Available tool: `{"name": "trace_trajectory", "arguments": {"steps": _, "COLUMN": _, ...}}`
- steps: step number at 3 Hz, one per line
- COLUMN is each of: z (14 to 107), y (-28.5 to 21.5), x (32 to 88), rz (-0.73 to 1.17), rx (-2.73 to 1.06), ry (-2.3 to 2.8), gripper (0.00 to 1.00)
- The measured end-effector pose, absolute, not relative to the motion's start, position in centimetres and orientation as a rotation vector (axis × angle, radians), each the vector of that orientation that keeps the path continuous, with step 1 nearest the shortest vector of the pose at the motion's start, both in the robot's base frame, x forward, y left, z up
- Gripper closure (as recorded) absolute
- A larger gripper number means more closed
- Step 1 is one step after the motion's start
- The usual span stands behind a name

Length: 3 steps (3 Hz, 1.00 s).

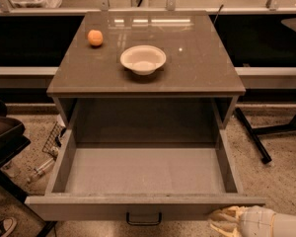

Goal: Close top drawer

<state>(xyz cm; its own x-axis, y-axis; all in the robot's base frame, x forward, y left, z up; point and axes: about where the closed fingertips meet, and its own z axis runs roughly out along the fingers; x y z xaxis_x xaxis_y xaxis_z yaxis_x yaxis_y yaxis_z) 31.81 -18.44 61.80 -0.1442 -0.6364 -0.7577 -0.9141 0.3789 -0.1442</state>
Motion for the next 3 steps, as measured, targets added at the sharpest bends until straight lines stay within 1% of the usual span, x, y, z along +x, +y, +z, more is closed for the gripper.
{"name": "trace_trajectory", "arguments": {"steps": 3, "z": 64.2, "y": -14.3, "x": 40.8, "rz": 0.428, "rx": -1.423, "ry": 1.7, "gripper": 1.0}}
